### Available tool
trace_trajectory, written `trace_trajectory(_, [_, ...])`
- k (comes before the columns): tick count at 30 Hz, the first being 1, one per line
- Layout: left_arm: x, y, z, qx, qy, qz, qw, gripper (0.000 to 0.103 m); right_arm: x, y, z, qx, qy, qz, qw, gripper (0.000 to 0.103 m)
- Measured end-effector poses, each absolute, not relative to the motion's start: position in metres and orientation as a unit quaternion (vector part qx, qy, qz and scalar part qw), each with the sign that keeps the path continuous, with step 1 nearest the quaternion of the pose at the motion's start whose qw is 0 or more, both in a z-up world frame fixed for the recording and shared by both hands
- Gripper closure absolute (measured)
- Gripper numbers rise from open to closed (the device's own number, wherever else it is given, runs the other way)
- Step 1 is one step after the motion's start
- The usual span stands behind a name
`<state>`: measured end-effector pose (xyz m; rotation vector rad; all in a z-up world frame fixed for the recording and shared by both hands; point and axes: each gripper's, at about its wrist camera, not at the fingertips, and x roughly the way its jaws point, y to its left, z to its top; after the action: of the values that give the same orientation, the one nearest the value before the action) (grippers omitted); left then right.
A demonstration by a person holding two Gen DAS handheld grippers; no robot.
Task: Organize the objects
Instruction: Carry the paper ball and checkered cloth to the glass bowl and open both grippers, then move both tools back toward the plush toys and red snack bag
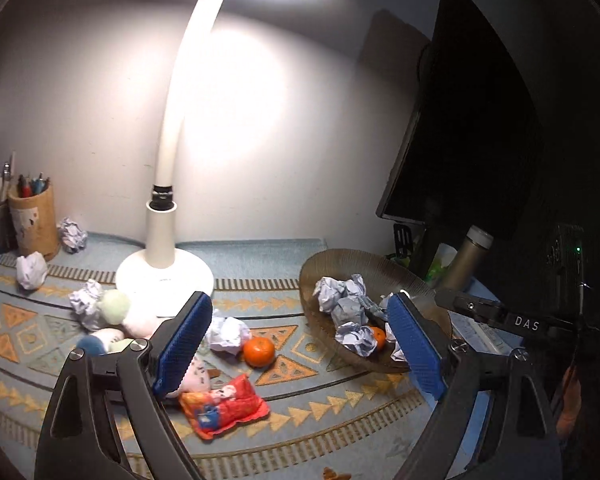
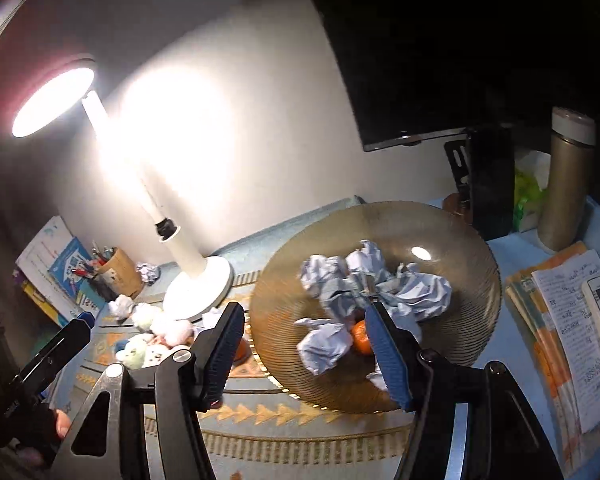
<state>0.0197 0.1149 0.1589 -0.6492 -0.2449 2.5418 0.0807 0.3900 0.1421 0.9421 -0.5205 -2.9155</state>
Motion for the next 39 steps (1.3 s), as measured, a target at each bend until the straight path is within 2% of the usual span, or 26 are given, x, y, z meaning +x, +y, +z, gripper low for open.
trace_trajectory(5, [0.052,0.039,0.136,-0.219,-0.120,0.953,0.171,0.014,0.090,0.331,0.134,0.315,-0.165,-0.931,0.089,0.039])
trace_trajectory(10, [0.042,0.005,0.063,-0.290,-0.113,0.945,0.104,0.015,0.076,0.273,0.067,0.367,-0.136,-0.913,0.116,0.039])
trace_trajectory(14, [0.036,-0.005,0.038,-0.315,-0.116,0.937,0.100,0.016,0.066,0.254,0.029,0.386,-0.115,-0.907,0.126,0.039])
trace_trajectory(20, [0.034,0.014,0.036,-0.326,-0.069,0.936,0.110,0.016,0.059,0.247,0.013,0.404,-0.101,-0.901,0.124,0.039])
trace_trajectory(24, [0.030,0.016,0.042,-0.333,-0.070,0.929,0.149,0.016,0.046,0.241,0.009,0.432,-0.103,-0.883,0.151,0.039])
trace_trajectory(27, [0.015,0.017,0.066,-0.319,-0.065,0.928,0.183,0.016,0.024,0.234,0.013,0.450,-0.089,-0.872,0.171,0.039])
trace_trajectory(31, [-0.026,0.032,0.096,-0.299,-0.012,0.927,0.227,0.014,-0.005,0.221,0.018,0.448,-0.046,-0.877,0.169,0.039])
trace_trajectory(35, [-0.070,0.039,0.088,-0.340,-0.012,0.909,0.241,0.014,-0.012,0.214,0.010,0.463,-0.049,-0.864,0.193,0.039])
trace_trajectory(39, [-0.078,0.047,0.065,-0.381,-0.025,0.883,0.273,0.014,0.014,0.205,0.013,0.476,-0.045,-0.845,0.241,0.038])
